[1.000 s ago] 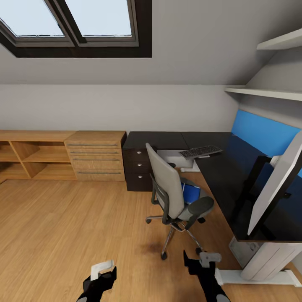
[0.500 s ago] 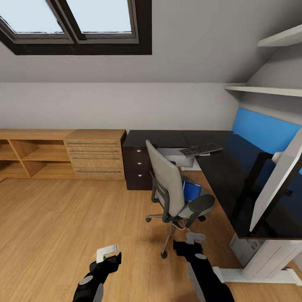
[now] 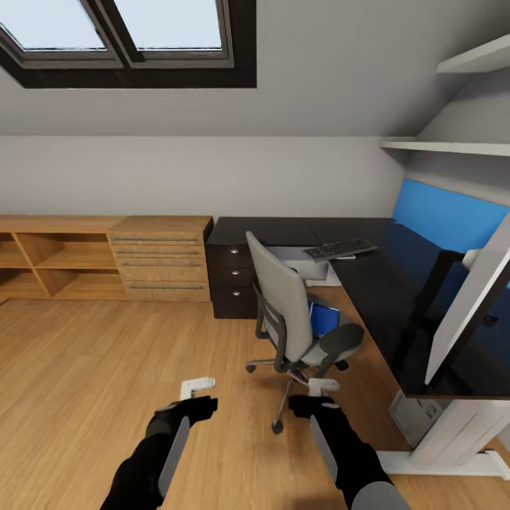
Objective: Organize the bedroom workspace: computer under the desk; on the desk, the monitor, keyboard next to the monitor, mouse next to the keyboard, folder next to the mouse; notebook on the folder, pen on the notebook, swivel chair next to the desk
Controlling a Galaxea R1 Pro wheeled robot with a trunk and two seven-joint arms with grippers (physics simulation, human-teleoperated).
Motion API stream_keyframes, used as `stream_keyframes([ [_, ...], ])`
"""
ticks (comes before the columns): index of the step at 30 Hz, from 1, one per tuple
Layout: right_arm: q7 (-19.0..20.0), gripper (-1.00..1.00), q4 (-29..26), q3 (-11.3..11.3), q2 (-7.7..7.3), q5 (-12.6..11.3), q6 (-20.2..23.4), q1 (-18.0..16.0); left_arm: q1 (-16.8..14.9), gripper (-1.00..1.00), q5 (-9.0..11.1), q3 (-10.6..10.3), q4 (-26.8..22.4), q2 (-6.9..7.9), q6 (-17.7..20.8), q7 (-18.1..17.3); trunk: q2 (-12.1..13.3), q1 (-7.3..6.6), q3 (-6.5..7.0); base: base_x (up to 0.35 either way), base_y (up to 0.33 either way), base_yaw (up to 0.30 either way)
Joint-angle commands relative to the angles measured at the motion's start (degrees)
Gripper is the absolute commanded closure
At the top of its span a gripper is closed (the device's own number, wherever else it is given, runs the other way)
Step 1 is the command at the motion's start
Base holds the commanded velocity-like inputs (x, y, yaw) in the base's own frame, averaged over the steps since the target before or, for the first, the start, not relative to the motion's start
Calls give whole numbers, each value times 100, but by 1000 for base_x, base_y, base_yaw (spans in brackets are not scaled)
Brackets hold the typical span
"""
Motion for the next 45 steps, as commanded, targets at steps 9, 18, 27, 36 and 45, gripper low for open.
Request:
stream_keyframes([
  [9,-17,-100,-695,-18,2,-34,-12,6,-26,-100,81,-56,-522,55,64,46,-366,198,-168,0,0,0],
  [18,-21,-100,-1072,-21,2,-43,40,19,41,-100,82,-52,-842,64,85,51,-727,396,-330,0,0,0],
  [27,-18,-100,-1378,-22,2,-34,37,71,237,-100,85,-53,-1260,63,89,46,-1087,593,-486,0,0,-50],
  [36,-20,-100,-1413,-23,2,-37,36,81,343,-100,85,-52,-1500,63,88,50,-1448,791,-617,0,0,-228],
  [45,-22,-100,-1451,-27,2,-32,70,88,627,-100,77,-50,-1979,66,140,51,-1809,989,-756,0,0,-237],
])
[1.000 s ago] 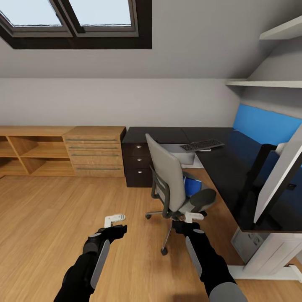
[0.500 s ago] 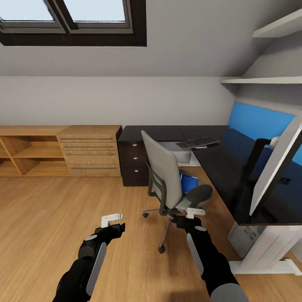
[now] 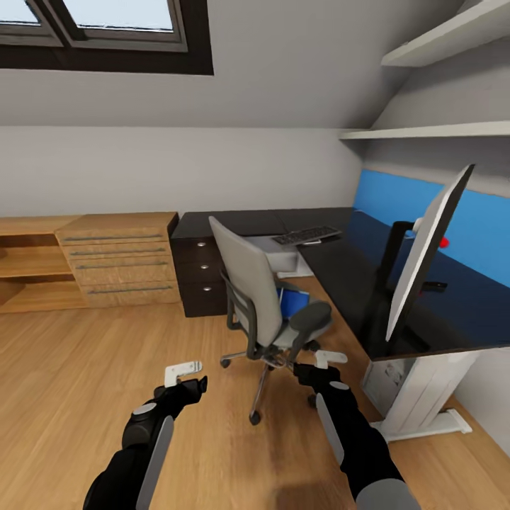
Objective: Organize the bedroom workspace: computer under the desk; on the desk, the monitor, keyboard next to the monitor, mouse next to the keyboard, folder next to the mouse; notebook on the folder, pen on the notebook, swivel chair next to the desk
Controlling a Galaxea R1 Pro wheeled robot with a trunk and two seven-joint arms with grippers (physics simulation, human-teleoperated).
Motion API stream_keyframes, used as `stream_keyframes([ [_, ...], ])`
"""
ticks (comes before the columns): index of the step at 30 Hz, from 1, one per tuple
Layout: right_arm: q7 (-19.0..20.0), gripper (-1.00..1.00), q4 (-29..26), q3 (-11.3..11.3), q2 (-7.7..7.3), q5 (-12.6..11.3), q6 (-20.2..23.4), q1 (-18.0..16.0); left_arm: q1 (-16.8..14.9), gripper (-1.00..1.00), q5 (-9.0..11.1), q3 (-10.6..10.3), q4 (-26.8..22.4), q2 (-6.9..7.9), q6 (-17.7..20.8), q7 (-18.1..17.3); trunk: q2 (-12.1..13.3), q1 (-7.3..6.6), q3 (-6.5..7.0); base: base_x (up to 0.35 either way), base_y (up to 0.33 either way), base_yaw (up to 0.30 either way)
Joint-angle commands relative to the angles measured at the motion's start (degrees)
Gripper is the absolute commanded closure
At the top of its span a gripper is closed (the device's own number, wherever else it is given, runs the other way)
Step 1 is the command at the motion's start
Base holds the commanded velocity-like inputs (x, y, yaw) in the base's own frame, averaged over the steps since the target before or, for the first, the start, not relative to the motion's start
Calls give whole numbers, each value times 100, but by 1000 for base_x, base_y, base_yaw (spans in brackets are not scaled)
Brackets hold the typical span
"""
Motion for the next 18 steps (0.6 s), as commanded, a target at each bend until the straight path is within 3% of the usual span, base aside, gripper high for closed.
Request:
stream_keyframes([
  [1,-16,-100,-18,-3,4,-3,44,-3,10,-100,58,1,-31,0,69,40,-44,22,-24,0,0,-121],
  [9,-16,-100,-166,0,4,-7,171,33,51,-100,49,91,-73,11,854,55,-365,198,-169,0,0,-44],
  [14,-10,-100,-182,3,4,-18,180,64,16,-100,54,133,196,7,1023,69,-566,308,-259,0,0,-6],
  [17,-8,-100,-183,9,4,-23,177,67,-276,-100,56,177,318,15,1074,79,-686,373,-313,0,0,-1],
  [18,-5,-100,-184,15,4,-25,174,68,-626,-100,56,452,414,23,1233,86,-726,395,-331,0,0,0],
])
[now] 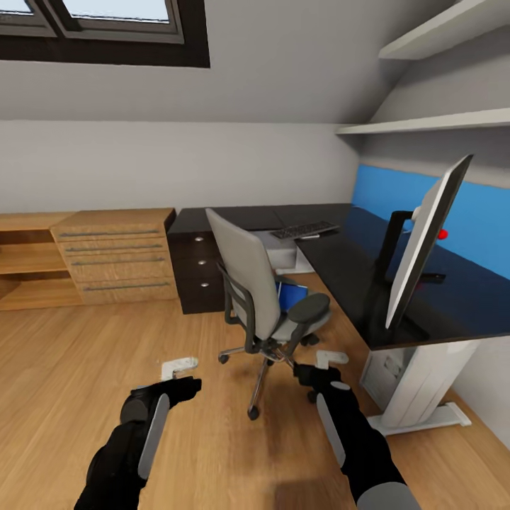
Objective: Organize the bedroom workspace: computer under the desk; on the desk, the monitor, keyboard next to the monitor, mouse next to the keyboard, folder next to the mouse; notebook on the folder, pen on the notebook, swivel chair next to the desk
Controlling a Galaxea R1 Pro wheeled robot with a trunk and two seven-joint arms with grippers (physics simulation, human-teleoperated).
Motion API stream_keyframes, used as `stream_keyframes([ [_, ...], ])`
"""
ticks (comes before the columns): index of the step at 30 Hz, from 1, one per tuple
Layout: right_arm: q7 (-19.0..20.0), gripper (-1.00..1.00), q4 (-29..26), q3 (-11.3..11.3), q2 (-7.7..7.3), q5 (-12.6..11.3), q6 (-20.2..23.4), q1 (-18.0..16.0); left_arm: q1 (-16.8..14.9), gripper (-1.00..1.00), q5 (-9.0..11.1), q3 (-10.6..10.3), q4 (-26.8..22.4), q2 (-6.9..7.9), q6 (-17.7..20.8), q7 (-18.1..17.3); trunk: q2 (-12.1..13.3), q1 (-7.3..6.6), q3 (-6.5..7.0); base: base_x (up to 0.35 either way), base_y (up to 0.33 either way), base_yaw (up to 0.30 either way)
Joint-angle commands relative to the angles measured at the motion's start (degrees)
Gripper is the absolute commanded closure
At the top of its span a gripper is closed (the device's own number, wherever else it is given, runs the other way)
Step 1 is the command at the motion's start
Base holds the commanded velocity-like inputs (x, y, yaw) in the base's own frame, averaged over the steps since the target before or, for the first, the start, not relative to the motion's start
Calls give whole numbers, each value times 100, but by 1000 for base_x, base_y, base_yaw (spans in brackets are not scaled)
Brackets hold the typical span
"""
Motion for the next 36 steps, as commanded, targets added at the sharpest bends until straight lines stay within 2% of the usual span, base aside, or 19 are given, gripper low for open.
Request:
stream_keyframes([
  [1,-16,-100,-8,1,3,-7,29,-2,-247,-100,72,333,122,-3,214,42,-45,22,-25,0,0,0],
  [3,-15,-100,-3,3,3,-7,24,-2,-401,-100,72,639,336,-4,391,34,-125,66,-61,0,0,0],
  [4,-7,-100,13,7,3,-3,-2,0,-640,-100,48,1066,1445,-16,140,33,-165,88,-79,0,0,0],
  [6,-6,-100,12,8,3,-1,-4,-1,-658,-100,41,1076,1535,-8,-14,34,-245,132,-115,0,0,0],
  [7,-3,-100,9,12,3,6,-15,0,-680,-100,43,1084,1346,84,-201,20,-285,154,-133,0,0,0],
  [14,-4,-100,9,14,3,9,-10,4,-685,-100,52,1085,976,118,-273,14,-566,307,-259,0,0,0],
  [15,-4,-100,-6,14,3,14,3,7,-692,-100,62,1080,531,97,-275,4,-606,329,-277,0,0,0],
  [18,-10,-100,-7,14,3,20,2,7,-691,-100,63,1081,329,94,-262,4,-726,395,-331,0,0,16],
  [24,-12,-100,-11,14,3,29,1,7,-693,-100,72,1085,238,89,-251,-3,-726,395,-331,0,0,60],
  [25,-12,-100,-12,14,3,31,1,7,-693,-100,72,1083,238,88,-250,-3,-767,417,-349,0,0,25],
  [26,-24,-100,-25,20,3,37,-5,7,-688,-100,68,1078,244,1,-255,1,-807,439,-367,0,0,5],
  [27,-26,-100,-35,21,3,37,-6,10,-687,-100,66,1077,245,-17,-255,2,-847,461,-384,0,0,3],
  [32,-22,-100,-77,23,3,36,-6,46,-689,-100,64,1078,246,-42,-258,3,-1047,571,-474,-14,0,1],
  [36,-21,-100,-297,19,3,36,0,144,-687,-100,63,1077,246,-48,-257,4,-1208,659,-546,-247,0,0],
])
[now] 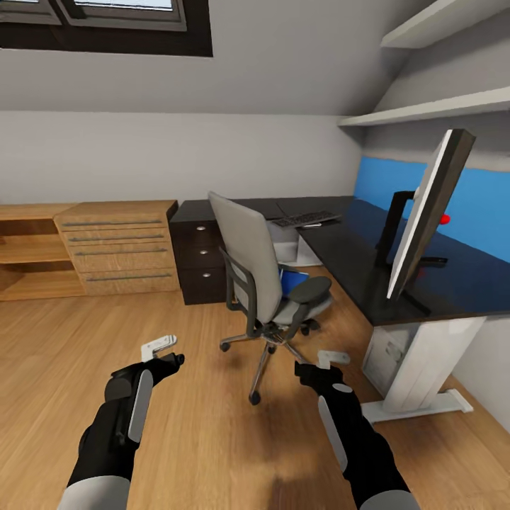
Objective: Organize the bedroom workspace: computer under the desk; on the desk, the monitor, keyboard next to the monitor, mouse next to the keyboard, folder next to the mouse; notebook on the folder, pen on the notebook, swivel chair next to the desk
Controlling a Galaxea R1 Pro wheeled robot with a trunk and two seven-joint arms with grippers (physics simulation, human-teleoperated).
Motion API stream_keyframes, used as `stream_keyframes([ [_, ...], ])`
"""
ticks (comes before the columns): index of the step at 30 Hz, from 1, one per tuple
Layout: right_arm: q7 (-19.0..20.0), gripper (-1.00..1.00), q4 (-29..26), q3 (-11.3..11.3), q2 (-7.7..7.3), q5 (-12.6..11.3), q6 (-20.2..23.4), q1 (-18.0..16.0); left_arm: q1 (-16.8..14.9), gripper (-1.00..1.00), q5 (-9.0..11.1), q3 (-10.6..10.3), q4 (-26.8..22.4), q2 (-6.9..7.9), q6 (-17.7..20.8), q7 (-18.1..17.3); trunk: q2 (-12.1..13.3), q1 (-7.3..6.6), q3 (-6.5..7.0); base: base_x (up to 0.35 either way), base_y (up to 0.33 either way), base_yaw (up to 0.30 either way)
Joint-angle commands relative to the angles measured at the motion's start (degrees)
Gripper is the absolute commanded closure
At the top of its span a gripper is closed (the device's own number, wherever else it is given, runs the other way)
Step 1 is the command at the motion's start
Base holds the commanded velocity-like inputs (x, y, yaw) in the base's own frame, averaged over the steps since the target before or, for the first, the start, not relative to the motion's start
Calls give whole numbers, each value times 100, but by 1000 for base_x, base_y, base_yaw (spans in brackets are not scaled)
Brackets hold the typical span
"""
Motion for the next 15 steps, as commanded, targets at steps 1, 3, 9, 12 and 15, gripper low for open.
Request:
stream_keyframes([
  [1,-19,-100,-82,-1,2,-3,32,35,-5,-100,56,8,-6,-6,23,38,-44,19,-24,-313,0,0],
  [3,-19,-100,-175,-1,2,-1,31,94,-6,-100,56,8,-6,-6,23,38,-125,62,-60,-282,0,0],
  [9,-18,-100,-267,0,2,11,19,166,-5,-100,56,8,-28,-6,23,38,-365,194,-168,-91,0,0],
  [12,-19,-100,-272,2,2,18,17,173,-5,-100,56,12,-30,-5,20,38,-486,260,-221,-21,0,0],
  [15,-19,-100,-275,4,2,21,16,177,-4,-100,56,9,-32,-5,21,38,-606,326,-275,-8,0,0],
])
